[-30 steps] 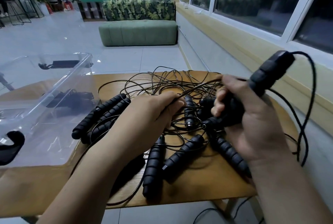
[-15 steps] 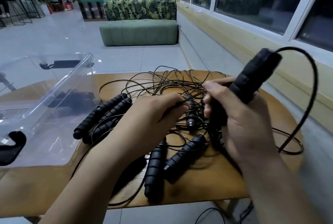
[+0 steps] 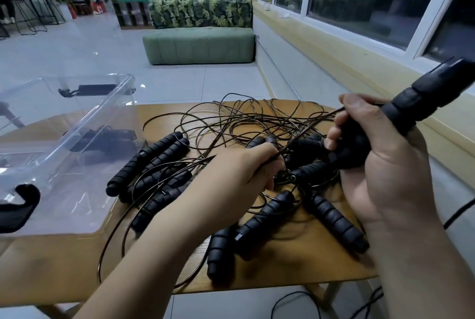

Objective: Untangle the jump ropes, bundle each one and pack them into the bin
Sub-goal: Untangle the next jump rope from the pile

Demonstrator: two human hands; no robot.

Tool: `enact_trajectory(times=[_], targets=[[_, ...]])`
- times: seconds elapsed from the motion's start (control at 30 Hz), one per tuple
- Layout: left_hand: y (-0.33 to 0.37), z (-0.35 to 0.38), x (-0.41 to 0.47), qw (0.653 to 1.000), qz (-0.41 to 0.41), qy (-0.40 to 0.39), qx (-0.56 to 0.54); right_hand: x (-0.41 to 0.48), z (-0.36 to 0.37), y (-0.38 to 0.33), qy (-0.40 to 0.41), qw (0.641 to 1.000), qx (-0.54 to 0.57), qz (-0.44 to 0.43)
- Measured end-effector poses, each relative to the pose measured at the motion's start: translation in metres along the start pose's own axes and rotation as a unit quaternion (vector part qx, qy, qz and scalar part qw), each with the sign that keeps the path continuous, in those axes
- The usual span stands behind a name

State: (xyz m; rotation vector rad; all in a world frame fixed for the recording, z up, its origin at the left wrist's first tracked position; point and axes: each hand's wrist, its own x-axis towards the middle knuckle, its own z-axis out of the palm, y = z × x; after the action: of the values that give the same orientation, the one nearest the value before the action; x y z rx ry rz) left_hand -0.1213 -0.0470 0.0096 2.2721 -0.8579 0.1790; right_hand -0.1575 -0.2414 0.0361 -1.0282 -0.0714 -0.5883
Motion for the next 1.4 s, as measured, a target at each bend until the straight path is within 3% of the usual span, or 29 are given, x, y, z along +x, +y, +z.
enact_trajectory(times=[0.1,0.2,0.4,0.6,0.8,0.97,1.17,1.27,1.4], targets=[[0.000,-0.003,0.002,1.000,0.004,0.018,-0.004,-0.006,0.004,0.007,-0.044,0.997,-0.010,0.054],[0.003,-0.006,0.002,0.998,0.035,0.054,-0.004,-0.015,0.009,0.021,-0.090,0.986,-0.101,0.095],[-0.001,-0.005,0.004,0.995,0.049,0.087,-0.013,-0.022,0.015,0.029,-0.079,0.982,-0.164,0.049],[0.009,0.009,0.001,0.996,0.066,0.053,-0.005,-0.032,0.023,0.012,-0.119,0.986,-0.118,0.008],[0.003,0.017,0.001,0.998,0.044,0.021,-0.037,-0.022,0.018,-0.009,-0.066,0.997,-0.010,-0.026],[-0.001,-0.001,0.003,0.995,0.046,0.091,-0.023,-0.004,0.000,-0.015,-0.026,1.000,0.009,-0.008],[0.003,-0.020,0.002,0.985,0.059,0.164,0.015,-0.015,0.002,0.003,-0.076,0.994,-0.075,0.035],[0.007,-0.015,0.002,0.985,0.082,0.148,0.023,-0.028,0.009,0.014,-0.109,0.982,-0.147,0.052],[0.002,-0.002,0.004,0.993,0.062,0.094,0.030,-0.036,0.018,0.020,-0.078,0.972,-0.222,0.010]])
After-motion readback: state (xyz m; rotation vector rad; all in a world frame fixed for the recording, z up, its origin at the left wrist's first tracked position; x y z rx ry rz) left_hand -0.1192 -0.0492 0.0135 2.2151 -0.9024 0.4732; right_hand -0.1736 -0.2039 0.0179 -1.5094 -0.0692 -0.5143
